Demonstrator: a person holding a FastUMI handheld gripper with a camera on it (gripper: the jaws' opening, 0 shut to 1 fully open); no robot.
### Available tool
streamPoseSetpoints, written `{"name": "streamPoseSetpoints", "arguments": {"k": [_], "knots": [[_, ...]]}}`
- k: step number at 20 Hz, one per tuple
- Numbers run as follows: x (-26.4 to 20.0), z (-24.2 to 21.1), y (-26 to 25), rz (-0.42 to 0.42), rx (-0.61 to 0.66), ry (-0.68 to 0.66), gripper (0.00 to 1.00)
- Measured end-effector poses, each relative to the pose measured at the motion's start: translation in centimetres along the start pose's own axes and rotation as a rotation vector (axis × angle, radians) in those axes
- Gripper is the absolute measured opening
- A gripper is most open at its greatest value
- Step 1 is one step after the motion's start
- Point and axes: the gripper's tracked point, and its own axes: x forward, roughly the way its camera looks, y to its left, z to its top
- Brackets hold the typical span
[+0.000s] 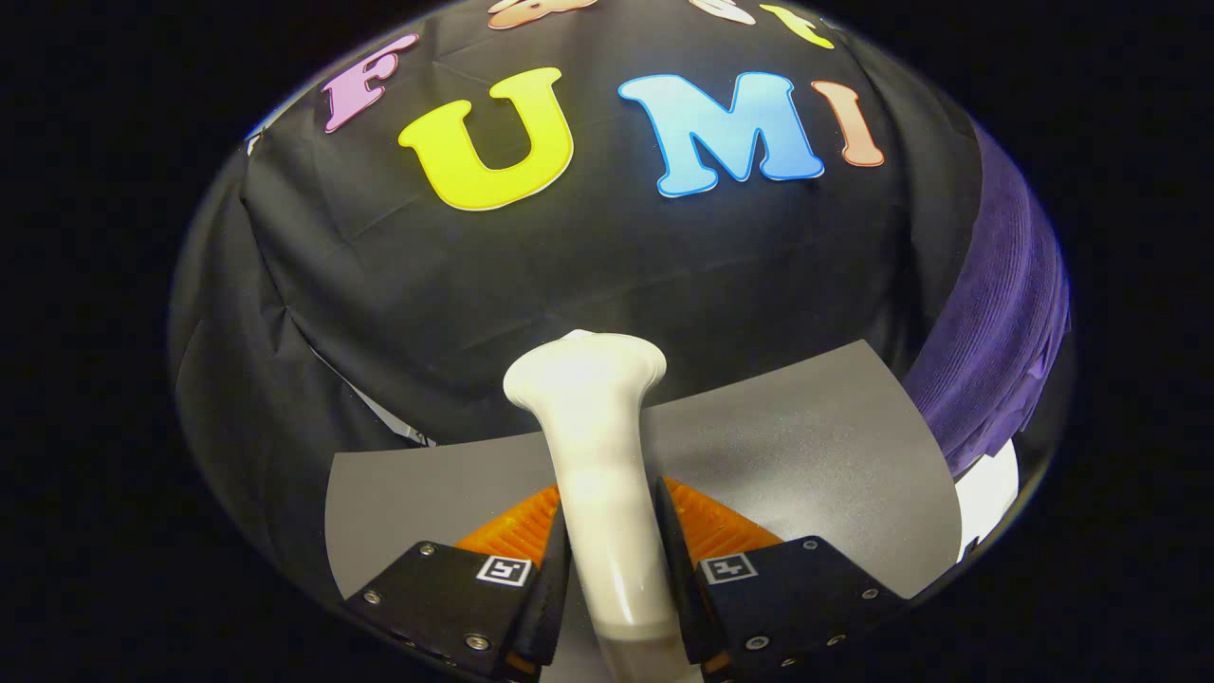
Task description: Iron the clothes twice with a garment steamer, once on the left side and once on the right side.
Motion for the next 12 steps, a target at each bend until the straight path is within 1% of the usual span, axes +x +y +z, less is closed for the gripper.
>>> {"name": "streamPoseSetpoints", "arguments": {"k": [1,4,8,10,12], "knots": [[-0.3,0.1,-0.1,0.002,0.004,-0.007,0.45],[-2.2,0.8,-0.6,-0.024,-0.013,-0.078,0.40],[-7.1,0.8,-1.4,-0.007,-0.026,-0.216,0.40],[-10.2,0.5,-2.1,-0.015,-0.052,-0.278,0.39],[-13.9,-0.2,-3.6,-0.042,-0.098,-0.347,0.39]]}}
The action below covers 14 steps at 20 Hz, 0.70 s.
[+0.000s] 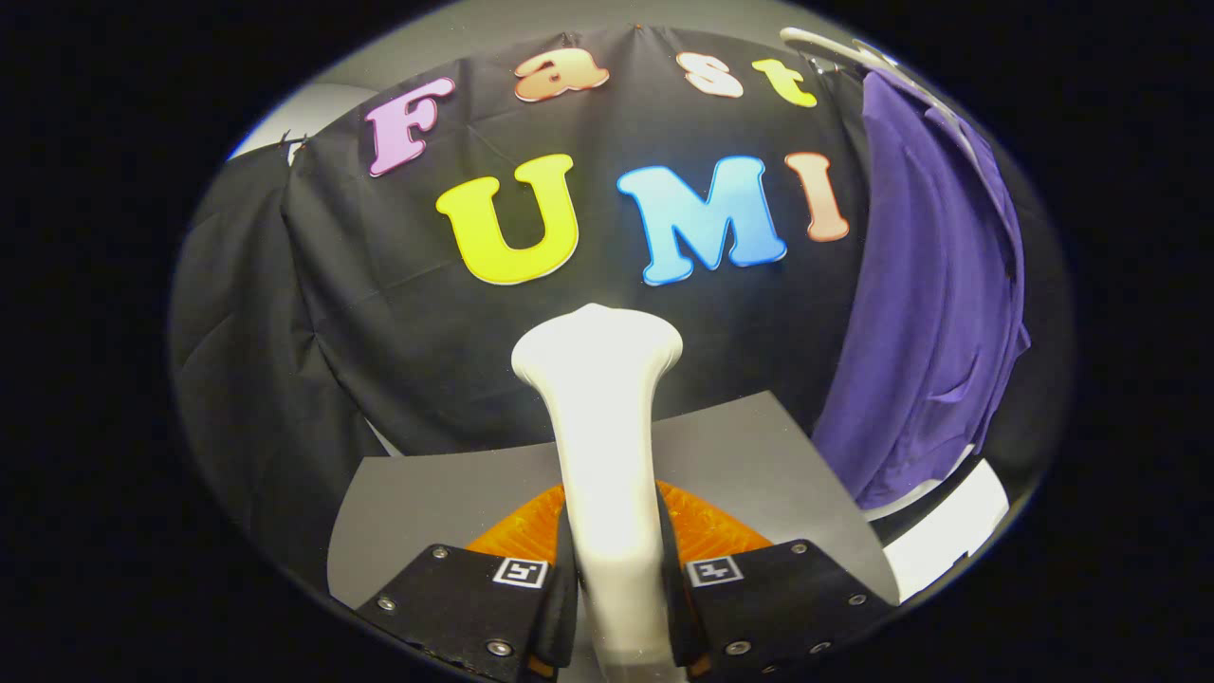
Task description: Iron the clothes twice with a garment steamer, once on the left side and once on the right side.
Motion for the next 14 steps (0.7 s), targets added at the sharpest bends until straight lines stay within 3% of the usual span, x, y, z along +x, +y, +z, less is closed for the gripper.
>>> {"name": "streamPoseSetpoints", "arguments": {"k": [14], "knots": [[-22.0,-3.2,-6.9,0.060,-0.056,-0.299,0.35]]}}
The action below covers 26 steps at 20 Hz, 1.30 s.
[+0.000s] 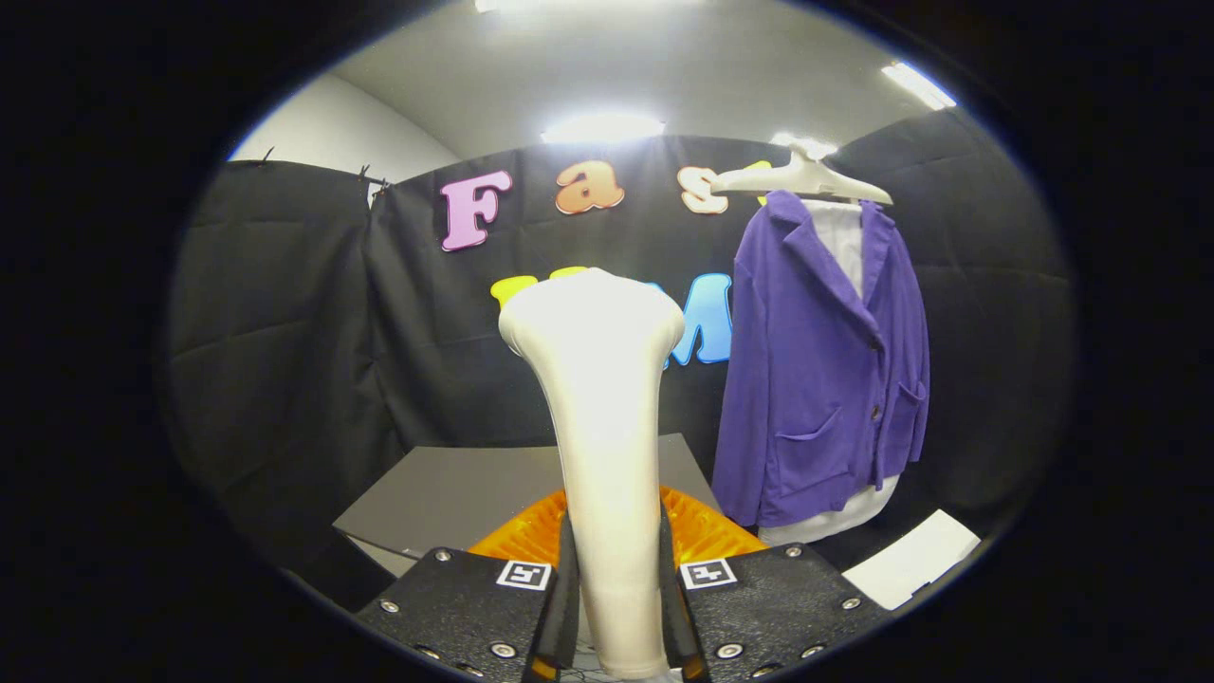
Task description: Iron the clothes twice with a garment steamer, once on the left side and once on the right side.
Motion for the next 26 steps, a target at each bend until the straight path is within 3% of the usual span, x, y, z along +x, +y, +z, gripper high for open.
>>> {"name": "streamPoseSetpoints", "arguments": {"k": [10,14,19,26], "knots": [[-11.0,-4.6,-4.7,0.012,-0.117,-0.129,0.35],[-13.0,-2.9,-5.6,0.027,-0.114,-0.191,0.35],[-11.3,1.2,-8.9,-0.015,-0.087,-0.247,0.35],[-4.1,7.3,-13.3,-0.108,-0.079,-0.311,0.35]]}}
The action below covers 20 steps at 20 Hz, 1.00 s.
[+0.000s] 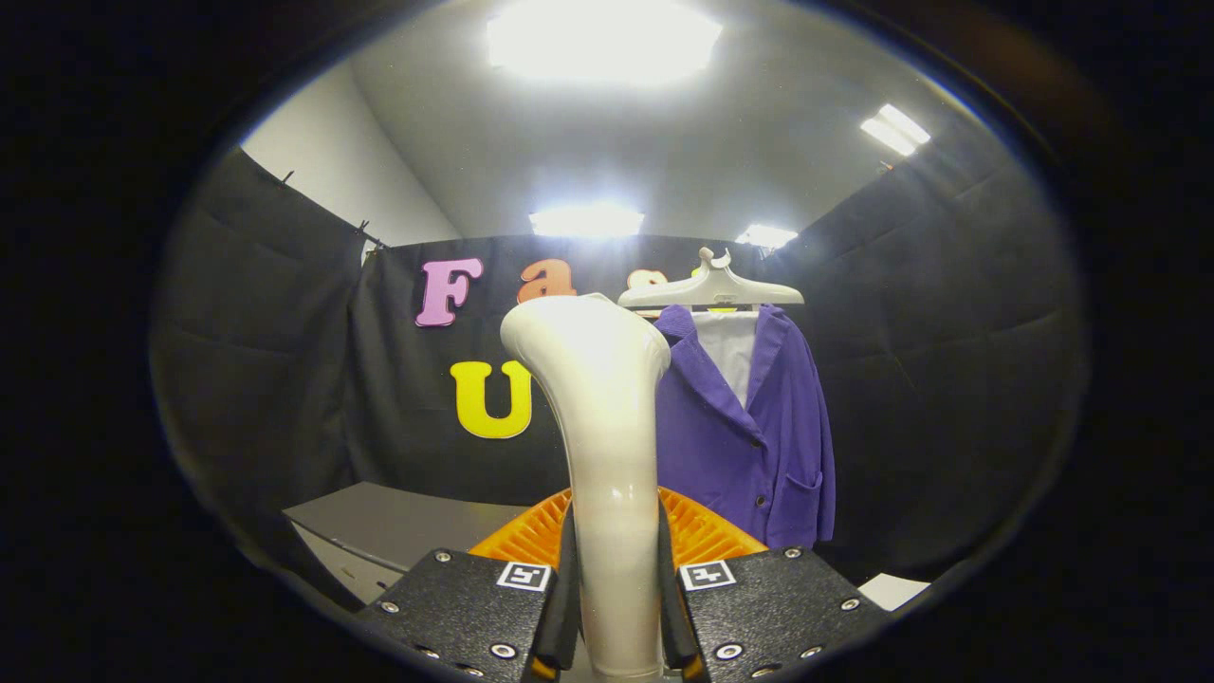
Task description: Iron the clothes twice with a garment steamer, once on the left side and once on the right side.
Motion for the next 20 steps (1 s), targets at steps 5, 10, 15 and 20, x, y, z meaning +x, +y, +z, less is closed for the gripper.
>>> {"name": "streamPoseSetpoints", "arguments": {"k": [5,10,15,20], "knots": [[6.9,1.6,-2.3,-0.063,0.008,-0.027,0.35],[13.2,3.0,-5.7,-0.147,0.019,-0.060,0.35],[18.5,1.4,-9.1,-0.221,0.013,-0.042,0.36],[21.7,-2.3,-11.0,-0.243,0.011,0.009,0.36]]}}
